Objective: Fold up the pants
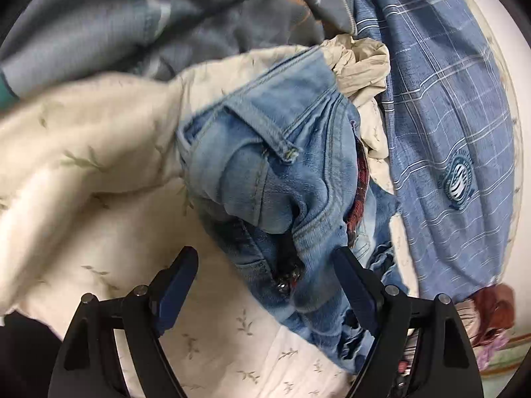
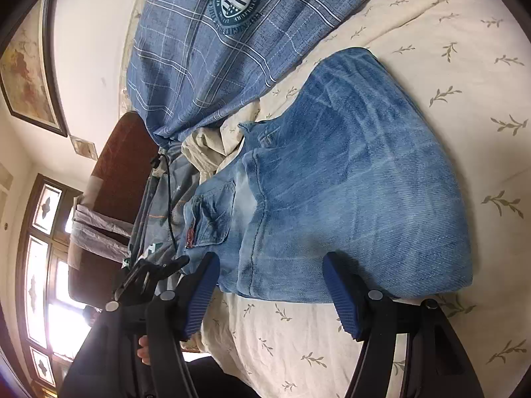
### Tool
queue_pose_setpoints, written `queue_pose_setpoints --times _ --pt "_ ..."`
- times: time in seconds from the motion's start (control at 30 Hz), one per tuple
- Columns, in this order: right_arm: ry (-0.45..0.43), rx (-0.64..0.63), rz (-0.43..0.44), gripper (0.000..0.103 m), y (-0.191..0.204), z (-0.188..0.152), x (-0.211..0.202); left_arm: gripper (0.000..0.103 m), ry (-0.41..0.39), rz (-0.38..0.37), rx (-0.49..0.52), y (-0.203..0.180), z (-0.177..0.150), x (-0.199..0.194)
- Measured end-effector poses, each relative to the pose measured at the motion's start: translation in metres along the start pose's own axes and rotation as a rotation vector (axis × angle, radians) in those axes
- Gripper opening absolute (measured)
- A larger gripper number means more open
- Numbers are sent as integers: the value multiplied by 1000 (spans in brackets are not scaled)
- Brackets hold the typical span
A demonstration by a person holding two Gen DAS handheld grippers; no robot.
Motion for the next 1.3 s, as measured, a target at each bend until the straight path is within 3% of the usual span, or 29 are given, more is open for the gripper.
queue_pose_setpoints --times 0.13,0.33,0.4,0.5,0.57,0.63,0.77,0.87,0.93,1.0,1.1,1.3 --pt "2 -3 -3 68 0 0 3 83 19 -51 15 -9 -8 16" --pt "5 -30 -21 68 2 0 4 81 -21 -38 51 -27 -6 27" --pt "5 -46 -29 68 4 0 6 68 -36 -34 51 -28 -4 27" --pt "7 -64 -40 68 4 0 6 47 -66 -19 127 -33 -5 17" --pt "8 -78 -50 68 5 -1 7 45 -87 1 172 -38 -5 14" --pt "10 -94 -62 68 6 -1 8 46 -85 5 176 -38 -4 16" --pt "13 -116 -74 68 8 -3 9 70 -47 -18 98 -27 1 24" --pt "13 -118 -74 68 8 -3 9 71 -48 -38 76 -22 4 26" --pt "13 -121 -74 68 8 -3 9 63 -69 -21 103 -24 4 25" --pt "14 -124 -75 68 8 -3 9 46 -95 -11 147 -29 2 20" --pt "9 -133 -79 68 8 -3 8 33 -137 18 244 -43 -2 15" --pt "-35 -124 -91 68 5 3 -2 25 -228 40 435 -74 -18 -3"
Point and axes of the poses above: each gripper's, at about its wrist camera, not at the fingertips, and x roughly the way its jaws point, y to its left, z to its top, the point moved 8 cm from there along x, roughly the way its jaws point, and after that the axes turned 8 degrees about -x, right-handed, at the moved point
